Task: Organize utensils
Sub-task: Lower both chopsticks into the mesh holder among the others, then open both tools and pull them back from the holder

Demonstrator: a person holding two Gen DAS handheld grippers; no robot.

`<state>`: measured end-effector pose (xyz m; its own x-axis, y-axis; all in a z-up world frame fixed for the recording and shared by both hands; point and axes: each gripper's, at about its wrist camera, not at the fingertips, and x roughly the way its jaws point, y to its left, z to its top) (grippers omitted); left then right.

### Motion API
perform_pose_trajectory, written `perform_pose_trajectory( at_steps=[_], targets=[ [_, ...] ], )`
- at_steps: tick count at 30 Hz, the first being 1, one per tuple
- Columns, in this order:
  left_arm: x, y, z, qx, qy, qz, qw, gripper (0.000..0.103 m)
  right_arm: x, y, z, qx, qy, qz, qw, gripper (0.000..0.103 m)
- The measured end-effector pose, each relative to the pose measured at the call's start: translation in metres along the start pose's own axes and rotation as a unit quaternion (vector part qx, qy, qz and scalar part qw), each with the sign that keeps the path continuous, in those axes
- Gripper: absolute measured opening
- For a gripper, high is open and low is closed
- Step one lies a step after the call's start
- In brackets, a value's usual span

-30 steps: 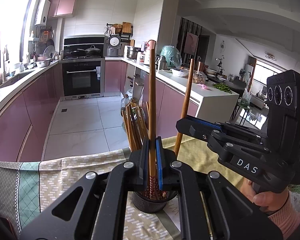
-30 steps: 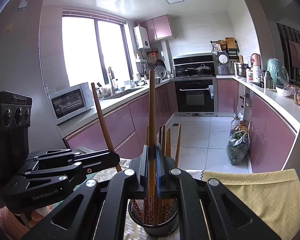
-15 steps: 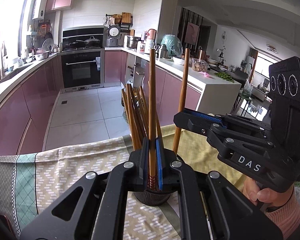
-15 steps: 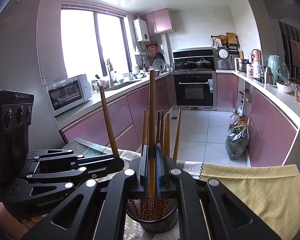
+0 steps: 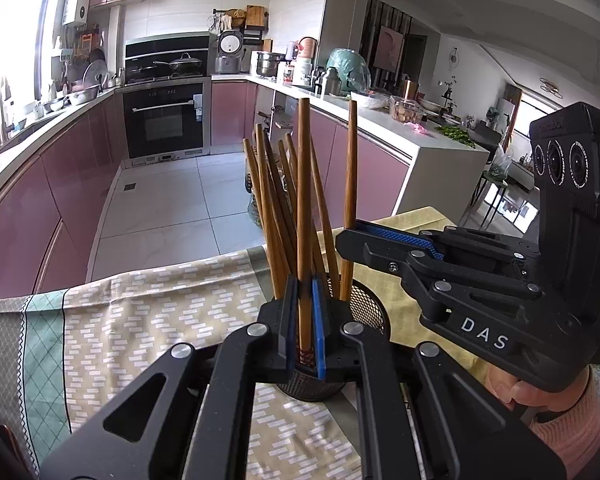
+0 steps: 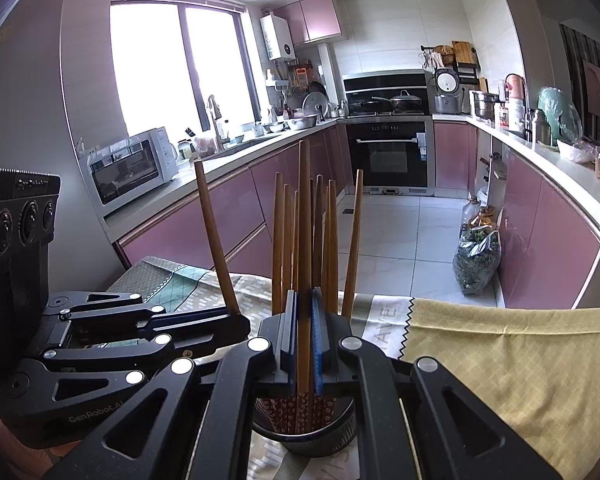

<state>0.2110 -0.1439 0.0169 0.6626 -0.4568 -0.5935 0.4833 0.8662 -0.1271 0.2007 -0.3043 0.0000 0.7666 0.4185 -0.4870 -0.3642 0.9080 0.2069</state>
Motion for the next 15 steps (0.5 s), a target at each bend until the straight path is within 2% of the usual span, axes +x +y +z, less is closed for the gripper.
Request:
perform_pose_trajectory(
  at_steps=[15],
  targets=[
    [0.021, 0.013, -0.006, -0.016, 0.008, 0.006, 0.9998, 0.008, 0.006, -0.005, -0.003, 0.015, 0.008, 0.010, 1.000, 0.008]
  ],
)
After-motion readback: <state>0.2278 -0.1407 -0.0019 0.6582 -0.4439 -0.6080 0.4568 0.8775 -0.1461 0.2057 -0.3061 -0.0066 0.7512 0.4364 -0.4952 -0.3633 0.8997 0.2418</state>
